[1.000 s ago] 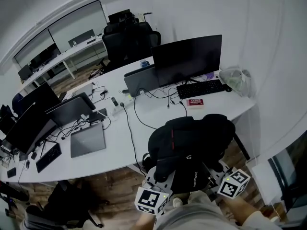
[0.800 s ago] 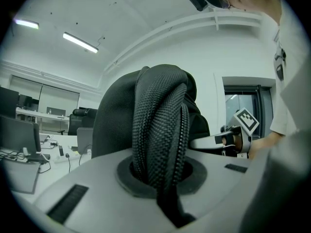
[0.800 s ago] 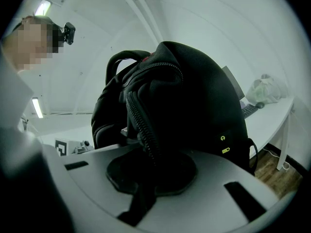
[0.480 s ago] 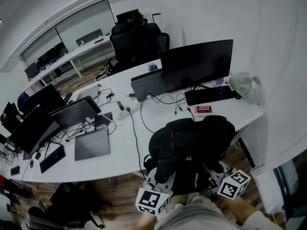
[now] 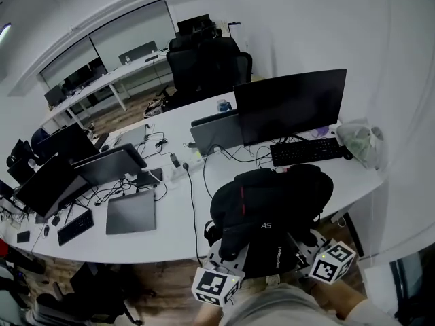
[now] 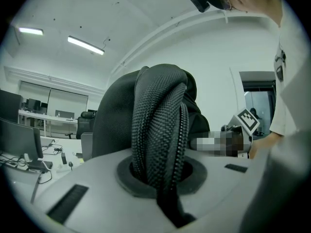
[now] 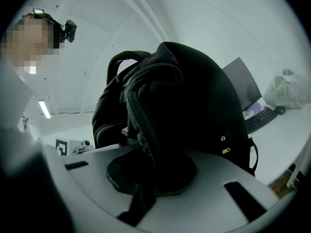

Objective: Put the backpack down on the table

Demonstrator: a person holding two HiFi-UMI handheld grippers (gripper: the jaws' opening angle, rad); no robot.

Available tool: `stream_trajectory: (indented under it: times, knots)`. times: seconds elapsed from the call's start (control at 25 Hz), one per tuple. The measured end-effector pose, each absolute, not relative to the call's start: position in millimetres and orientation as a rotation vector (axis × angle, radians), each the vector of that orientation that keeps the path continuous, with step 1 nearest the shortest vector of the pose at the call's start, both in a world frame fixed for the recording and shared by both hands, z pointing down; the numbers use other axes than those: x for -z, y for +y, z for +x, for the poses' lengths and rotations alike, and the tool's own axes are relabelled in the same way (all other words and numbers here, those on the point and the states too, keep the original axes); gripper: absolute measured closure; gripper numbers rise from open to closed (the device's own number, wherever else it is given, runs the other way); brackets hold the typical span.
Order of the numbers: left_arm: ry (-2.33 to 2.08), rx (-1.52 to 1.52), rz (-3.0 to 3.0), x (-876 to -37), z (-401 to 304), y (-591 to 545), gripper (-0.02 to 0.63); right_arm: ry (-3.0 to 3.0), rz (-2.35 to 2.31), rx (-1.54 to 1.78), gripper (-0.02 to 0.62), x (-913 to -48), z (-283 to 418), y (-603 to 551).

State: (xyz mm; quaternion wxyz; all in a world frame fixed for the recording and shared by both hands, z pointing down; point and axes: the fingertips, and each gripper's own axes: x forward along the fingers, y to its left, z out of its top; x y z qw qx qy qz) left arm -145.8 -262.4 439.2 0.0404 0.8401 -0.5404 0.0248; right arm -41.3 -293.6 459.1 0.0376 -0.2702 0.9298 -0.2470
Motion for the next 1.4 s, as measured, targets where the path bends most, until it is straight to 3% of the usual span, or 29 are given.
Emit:
stream_trajectory:
  times: [0.64,1.4]
  knots:
    - [-1.833,-0.068,2.466,-431.3,-147.7,-345.8,0.58,2.936,-0.621,0.728,0.569,-450.2,-47.2,-390.5]
    - [-1.796,-0.023,2.501,-431.2,-237.5,-425.9,0.58,2.936,-0.701,0.719,0.569,-448.3,-135.1,-466.6]
